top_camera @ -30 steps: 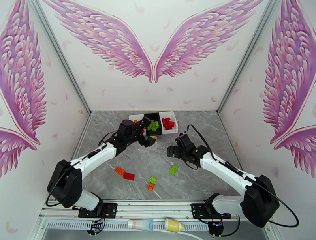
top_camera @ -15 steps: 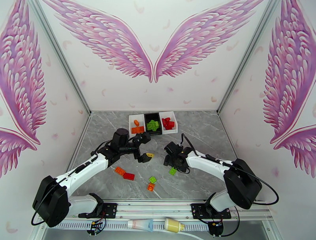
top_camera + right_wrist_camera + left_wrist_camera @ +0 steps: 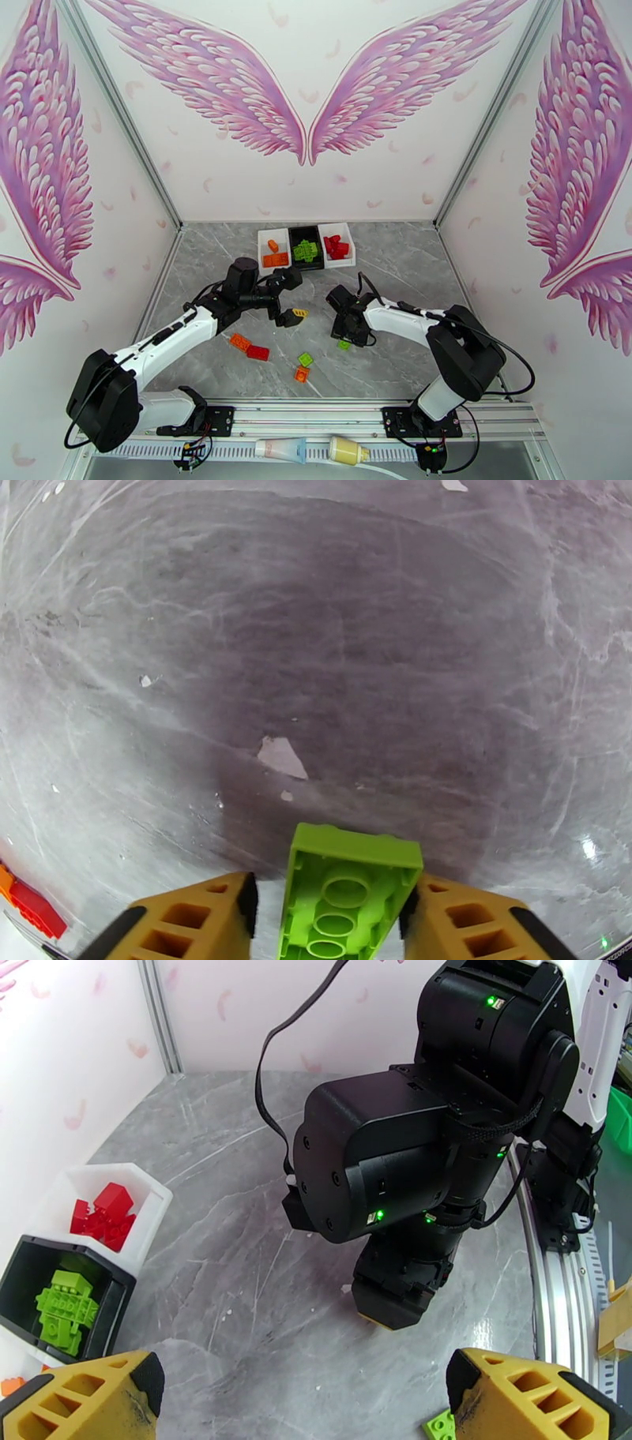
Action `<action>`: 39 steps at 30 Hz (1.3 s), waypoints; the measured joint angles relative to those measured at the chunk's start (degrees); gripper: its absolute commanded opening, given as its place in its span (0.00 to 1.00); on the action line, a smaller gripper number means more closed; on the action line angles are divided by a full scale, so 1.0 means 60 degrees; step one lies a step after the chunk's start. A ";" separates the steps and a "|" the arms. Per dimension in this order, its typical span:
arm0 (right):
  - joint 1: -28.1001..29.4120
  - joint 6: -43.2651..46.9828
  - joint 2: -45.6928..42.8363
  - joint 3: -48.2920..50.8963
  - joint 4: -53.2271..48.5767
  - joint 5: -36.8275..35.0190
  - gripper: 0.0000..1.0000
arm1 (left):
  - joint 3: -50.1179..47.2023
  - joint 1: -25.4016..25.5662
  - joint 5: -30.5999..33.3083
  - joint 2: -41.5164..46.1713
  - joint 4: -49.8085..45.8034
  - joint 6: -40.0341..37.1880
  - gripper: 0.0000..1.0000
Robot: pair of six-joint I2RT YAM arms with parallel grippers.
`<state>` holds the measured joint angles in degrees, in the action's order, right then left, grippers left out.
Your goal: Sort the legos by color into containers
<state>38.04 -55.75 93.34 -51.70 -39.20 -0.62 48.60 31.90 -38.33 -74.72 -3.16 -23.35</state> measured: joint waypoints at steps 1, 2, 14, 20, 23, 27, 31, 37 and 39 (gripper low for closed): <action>-0.0011 0.0022 0.0000 0.0000 0.0000 0.0011 0.40 | 0.0000 0.0000 -0.0004 -0.0015 -0.0004 0.0000 0.99; -0.0029 0.0011 0.0000 0.0000 0.0000 0.0018 0.36 | -0.0004 0.0000 -0.0004 -0.0033 0.0000 0.0000 0.99; -0.0029 0.0350 -0.0022 -0.0459 -0.0004 -0.0120 0.24 | -0.0229 -0.0055 -0.0189 -0.0066 0.0288 0.0528 0.99; -0.0029 0.1479 0.0273 -0.2153 0.0146 -0.0583 0.21 | -0.0696 -0.0259 -0.0007 0.0579 0.0273 0.0710 0.99; -0.0069 0.2317 0.0940 -0.3537 0.0291 -0.0947 0.20 | -0.0892 -0.0350 0.0280 0.0998 0.0259 0.0856 0.99; -0.0244 0.3377 0.2106 -0.5370 0.0492 -0.1341 0.21 | -0.1406 -0.0470 0.0688 0.1570 0.0288 0.1162 0.99; -0.0499 0.4317 0.3373 -0.7034 0.0710 -0.1672 0.20 | -0.1956 -0.0521 0.1093 0.2044 0.0288 0.1545 0.99; -0.0918 0.5096 0.5333 -0.9202 0.1111 -0.1942 0.20 | -0.2215 -0.0543 0.1570 0.2696 0.0288 0.1949 0.99; -0.1031 0.5311 0.5974 -0.9938 0.1220 -0.2018 0.20 | -0.2259 -0.0543 0.1668 0.2856 0.0288 0.2069 0.99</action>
<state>31.86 -23.88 129.19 -111.33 -31.88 -12.73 35.05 28.64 -28.32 -57.58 -1.43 -10.94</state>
